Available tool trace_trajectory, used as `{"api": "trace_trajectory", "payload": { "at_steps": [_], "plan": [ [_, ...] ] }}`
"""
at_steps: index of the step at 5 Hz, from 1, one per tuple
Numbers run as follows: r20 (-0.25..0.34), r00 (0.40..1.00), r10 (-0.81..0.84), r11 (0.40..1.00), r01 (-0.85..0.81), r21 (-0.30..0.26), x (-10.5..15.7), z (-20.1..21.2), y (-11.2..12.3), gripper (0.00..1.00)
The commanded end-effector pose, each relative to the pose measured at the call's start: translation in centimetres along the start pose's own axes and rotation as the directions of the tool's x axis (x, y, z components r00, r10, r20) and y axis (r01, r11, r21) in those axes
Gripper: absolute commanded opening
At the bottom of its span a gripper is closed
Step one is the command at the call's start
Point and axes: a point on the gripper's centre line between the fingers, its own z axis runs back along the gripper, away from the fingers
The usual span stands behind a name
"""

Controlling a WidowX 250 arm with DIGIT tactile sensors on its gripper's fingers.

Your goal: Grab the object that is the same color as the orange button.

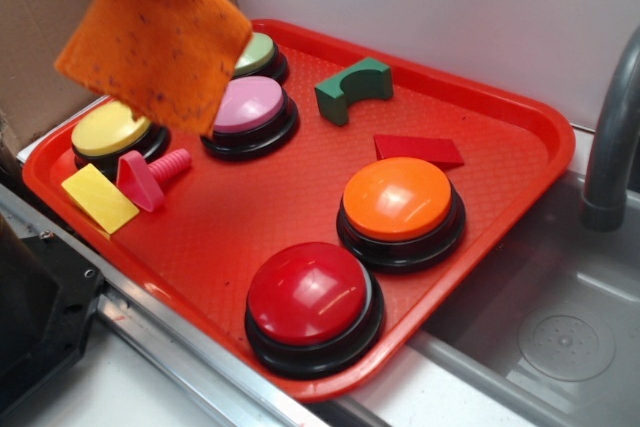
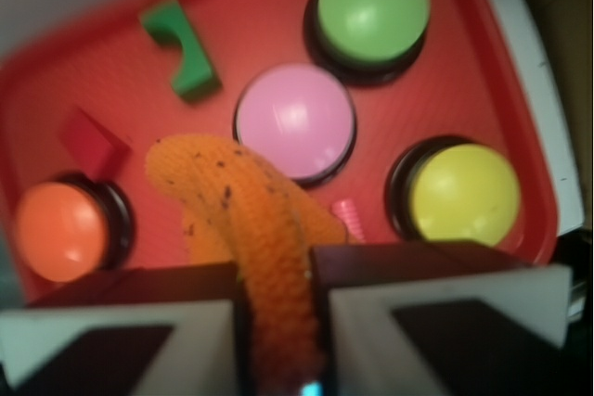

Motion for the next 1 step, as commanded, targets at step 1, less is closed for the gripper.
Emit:
{"api": "trace_trajectory", "payload": {
  "at_steps": [1],
  "plan": [
    [0.014, 1.0, -0.009, 1.0, 0.009, -0.014, 1.28, 0.2, 1.05, 0.0]
  ]
}}
